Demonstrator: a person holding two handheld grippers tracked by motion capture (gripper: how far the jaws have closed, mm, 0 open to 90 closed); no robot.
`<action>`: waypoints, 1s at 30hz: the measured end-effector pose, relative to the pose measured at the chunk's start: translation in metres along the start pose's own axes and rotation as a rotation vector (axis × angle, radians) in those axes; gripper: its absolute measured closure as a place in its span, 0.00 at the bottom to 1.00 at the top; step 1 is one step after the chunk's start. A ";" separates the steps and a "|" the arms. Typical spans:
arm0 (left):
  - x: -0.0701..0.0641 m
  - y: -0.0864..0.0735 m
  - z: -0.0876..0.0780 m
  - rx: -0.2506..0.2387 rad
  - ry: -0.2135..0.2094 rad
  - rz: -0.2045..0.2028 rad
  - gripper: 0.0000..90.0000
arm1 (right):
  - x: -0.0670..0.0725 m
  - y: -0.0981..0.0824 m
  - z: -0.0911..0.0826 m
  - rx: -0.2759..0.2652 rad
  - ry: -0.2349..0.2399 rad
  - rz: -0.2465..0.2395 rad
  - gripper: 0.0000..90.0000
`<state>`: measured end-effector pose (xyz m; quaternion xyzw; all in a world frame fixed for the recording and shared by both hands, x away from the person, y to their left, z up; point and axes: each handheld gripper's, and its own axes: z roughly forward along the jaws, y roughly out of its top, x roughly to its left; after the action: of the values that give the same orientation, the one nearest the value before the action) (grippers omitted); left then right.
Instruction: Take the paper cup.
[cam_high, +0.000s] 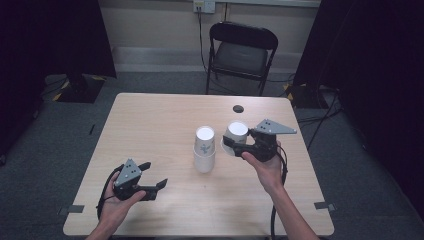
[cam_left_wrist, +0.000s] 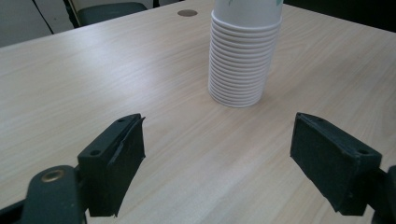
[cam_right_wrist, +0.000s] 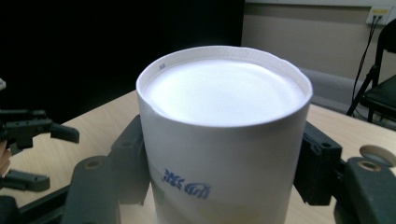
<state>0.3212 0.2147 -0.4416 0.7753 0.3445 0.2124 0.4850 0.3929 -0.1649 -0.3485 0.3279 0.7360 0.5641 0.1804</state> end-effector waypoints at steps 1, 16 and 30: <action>0.000 0.001 0.001 -0.001 0.004 0.010 0.19 | 0.000 0.000 0.000 0.000 0.000 0.000 0.37; -0.034 0.024 0.031 -0.009 -0.050 0.061 0.25 | 0.016 -0.032 -0.005 0.096 0.084 0.052 0.37; -0.044 0.014 0.034 -0.037 -0.165 0.022 0.30 | 0.039 -0.062 0.014 0.126 0.188 0.151 0.37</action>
<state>0.3188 0.1573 -0.4436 0.7848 0.2907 0.1595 0.5236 0.3559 -0.1375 -0.4072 0.3388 0.7569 0.5569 0.0465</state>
